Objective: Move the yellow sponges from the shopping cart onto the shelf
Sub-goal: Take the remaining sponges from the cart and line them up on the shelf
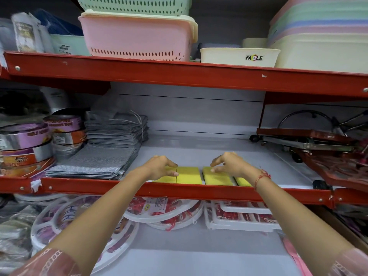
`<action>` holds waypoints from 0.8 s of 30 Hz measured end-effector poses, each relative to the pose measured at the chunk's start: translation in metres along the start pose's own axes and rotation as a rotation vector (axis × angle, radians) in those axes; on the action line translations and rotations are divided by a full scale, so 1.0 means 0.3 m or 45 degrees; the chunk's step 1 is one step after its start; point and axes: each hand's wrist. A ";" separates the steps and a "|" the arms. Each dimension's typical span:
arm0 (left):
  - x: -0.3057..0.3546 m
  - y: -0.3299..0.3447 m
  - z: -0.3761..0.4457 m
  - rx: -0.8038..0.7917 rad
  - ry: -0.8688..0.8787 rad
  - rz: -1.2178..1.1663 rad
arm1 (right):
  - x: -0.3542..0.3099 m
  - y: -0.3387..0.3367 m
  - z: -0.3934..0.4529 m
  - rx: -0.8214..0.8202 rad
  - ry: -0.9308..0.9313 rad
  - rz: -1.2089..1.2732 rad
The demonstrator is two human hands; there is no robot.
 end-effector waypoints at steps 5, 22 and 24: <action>0.044 0.035 0.013 -0.042 0.035 0.025 | 0.021 0.051 -0.018 -0.091 0.033 0.046; 0.060 0.034 0.021 -0.083 0.013 0.123 | -0.007 0.059 -0.022 -0.039 -0.002 0.078; 0.070 0.032 0.032 -0.058 0.005 0.090 | 0.018 0.032 -0.035 0.012 -0.005 0.098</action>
Point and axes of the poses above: each hand's wrist, its own z-axis towards the middle knuckle, its own y-axis out of the palm, x = y × z, and after that the axes turned 9 degrees about -x, right-handed
